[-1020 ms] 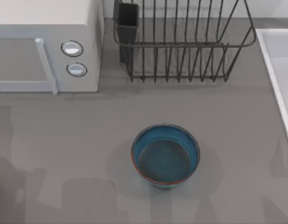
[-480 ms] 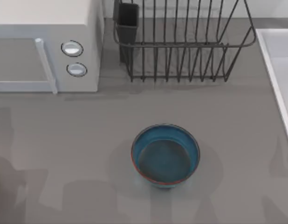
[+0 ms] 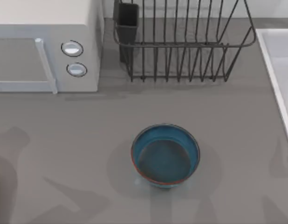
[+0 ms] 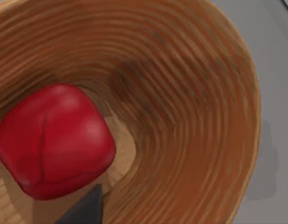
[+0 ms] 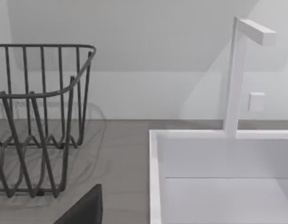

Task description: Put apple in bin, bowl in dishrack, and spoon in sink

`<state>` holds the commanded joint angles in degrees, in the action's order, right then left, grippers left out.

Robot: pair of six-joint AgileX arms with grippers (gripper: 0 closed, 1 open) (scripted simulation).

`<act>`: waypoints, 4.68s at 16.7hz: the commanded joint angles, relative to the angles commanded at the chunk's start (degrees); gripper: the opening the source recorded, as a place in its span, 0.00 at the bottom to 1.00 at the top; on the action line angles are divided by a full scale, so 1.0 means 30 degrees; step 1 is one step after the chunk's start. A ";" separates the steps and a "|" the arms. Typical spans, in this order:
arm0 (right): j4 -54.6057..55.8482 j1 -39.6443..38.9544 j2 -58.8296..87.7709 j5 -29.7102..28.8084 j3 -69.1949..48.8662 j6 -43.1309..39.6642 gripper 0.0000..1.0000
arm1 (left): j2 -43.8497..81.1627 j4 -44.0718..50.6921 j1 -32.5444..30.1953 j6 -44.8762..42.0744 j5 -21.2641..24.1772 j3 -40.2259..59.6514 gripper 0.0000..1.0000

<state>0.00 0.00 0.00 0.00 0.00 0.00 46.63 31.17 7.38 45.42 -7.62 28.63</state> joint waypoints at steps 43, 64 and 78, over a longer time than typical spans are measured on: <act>-2.3086 -1.2394 3.5628 0.0019 -2.9852 1.2464 1.00 | -1.5543 -1.0390 -0.2460 -1.5141 0.2541 -0.9543 1.00; -1.7021 -1.2399 3.8924 -0.0037 -2.5942 1.2728 1.00 | -1.5543 -1.0390 -0.2460 -1.5141 0.2541 -0.9543 1.00; -1.7021 -1.2399 3.8924 -0.0037 -2.5942 1.2728 0.10 | -1.5543 -1.0390 -0.2460 -1.5141 0.2541 -0.9543 1.00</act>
<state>-51.06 -37.20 116.77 -0.11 -77.83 38.18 0.00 0.00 0.00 0.00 0.00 0.00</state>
